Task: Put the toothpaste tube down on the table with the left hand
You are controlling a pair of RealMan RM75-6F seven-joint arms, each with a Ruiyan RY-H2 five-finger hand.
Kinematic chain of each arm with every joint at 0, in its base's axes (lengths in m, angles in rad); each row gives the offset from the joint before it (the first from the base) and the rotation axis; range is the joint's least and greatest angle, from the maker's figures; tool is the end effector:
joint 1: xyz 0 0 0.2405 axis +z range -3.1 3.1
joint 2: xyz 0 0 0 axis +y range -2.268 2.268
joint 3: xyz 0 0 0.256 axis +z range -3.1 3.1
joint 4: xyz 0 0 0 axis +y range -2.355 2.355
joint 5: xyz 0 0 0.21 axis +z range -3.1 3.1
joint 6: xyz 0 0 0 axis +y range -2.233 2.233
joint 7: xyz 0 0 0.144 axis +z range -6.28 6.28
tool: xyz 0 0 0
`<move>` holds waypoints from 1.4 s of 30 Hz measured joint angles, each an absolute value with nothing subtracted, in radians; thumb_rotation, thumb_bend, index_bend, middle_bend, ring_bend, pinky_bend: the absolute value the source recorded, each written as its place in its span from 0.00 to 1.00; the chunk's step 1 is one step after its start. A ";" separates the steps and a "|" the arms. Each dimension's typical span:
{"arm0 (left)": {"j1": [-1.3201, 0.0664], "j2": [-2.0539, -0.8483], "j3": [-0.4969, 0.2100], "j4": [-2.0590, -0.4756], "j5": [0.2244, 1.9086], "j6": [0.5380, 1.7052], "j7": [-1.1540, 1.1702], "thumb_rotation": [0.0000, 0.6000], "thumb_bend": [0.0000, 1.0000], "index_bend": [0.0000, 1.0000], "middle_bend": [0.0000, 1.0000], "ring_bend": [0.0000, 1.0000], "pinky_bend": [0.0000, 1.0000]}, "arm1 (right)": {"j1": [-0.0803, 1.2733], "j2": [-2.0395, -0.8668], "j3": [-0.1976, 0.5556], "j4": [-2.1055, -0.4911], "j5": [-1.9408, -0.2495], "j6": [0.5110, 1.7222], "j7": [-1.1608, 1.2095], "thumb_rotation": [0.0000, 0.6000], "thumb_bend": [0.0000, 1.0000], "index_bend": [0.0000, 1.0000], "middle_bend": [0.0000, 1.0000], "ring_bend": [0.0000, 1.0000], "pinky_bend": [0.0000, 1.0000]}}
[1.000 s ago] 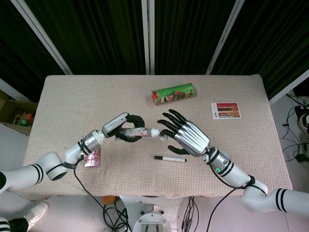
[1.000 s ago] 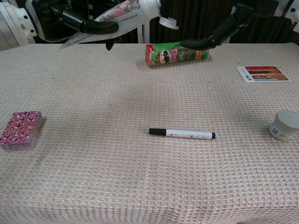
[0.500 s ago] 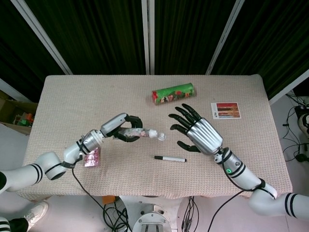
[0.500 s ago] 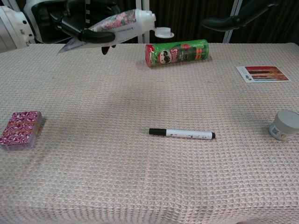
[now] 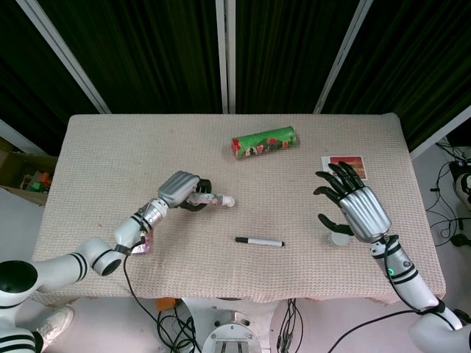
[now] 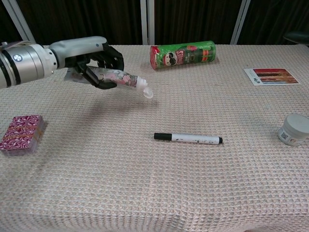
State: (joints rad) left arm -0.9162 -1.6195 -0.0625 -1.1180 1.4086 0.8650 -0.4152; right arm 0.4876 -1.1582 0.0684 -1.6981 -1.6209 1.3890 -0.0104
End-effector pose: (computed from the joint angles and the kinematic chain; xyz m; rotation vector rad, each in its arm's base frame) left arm -0.1397 0.3865 -0.0367 -2.0151 -1.1823 -1.1382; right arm -0.1827 -0.2746 0.1240 1.7499 -0.6972 1.2907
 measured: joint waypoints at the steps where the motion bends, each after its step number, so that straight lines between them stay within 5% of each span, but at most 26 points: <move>1: -0.917 -1.644 -0.071 -1.094 1.387 0.844 -0.395 0.96 0.71 0.56 0.57 0.48 0.49 | 0.481 -1.158 0.066 -1.692 -1.618 1.392 -0.004 1.00 0.24 0.40 0.19 0.04 0.09; 6: -0.920 -1.706 -0.099 -1.023 1.353 0.793 -0.381 0.85 0.70 0.49 0.50 0.39 0.45 | 0.450 -1.160 0.058 -1.667 -1.606 1.404 0.026 1.00 0.25 0.40 0.19 0.04 0.09; 16: -0.913 -1.690 -0.088 -1.030 1.378 0.766 -0.391 0.71 0.69 0.15 0.20 0.14 0.24 | 0.410 -1.167 0.060 -1.641 -1.595 1.421 0.067 1.00 0.25 0.40 0.19 0.04 0.09; 21: -0.906 -1.642 -0.078 -1.100 1.382 0.756 -0.356 0.69 0.44 0.09 0.16 0.12 0.21 | 0.384 -1.168 0.058 -1.634 -1.586 1.433 0.089 1.00 0.25 0.40 0.19 0.04 0.09; 30: -0.781 -1.461 -0.089 -1.309 1.312 0.936 -0.143 0.69 0.24 0.10 0.17 0.12 0.21 | 0.304 -1.133 0.046 -1.615 -1.528 1.464 0.129 1.00 0.25 0.33 0.19 0.04 0.10; 32: -0.738 -1.406 -0.092 -1.351 1.275 0.990 -0.066 0.74 0.22 0.11 0.17 0.12 0.21 | 0.282 -1.109 0.042 -1.616 -1.501 1.465 0.141 1.00 0.24 0.24 0.19 0.04 0.11; 36: -0.644 -1.289 -0.089 -1.437 1.186 1.096 0.095 0.98 0.21 0.14 0.17 0.12 0.21 | 0.233 -1.084 0.038 -1.612 -1.460 1.477 0.166 1.00 0.24 0.12 0.17 0.04 0.11; 42: -0.477 -1.161 -0.056 -1.539 1.143 1.301 0.200 1.00 0.22 0.14 0.18 0.12 0.19 | 0.182 -1.065 0.024 -1.602 -1.443 1.485 0.202 1.00 0.27 0.10 0.13 0.04 0.12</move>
State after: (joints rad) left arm -0.4772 -1.1612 -0.0562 -1.5390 1.1432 1.3007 0.1998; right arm 0.1816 -1.0647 0.0242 -1.6016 -1.4435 1.4851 0.2024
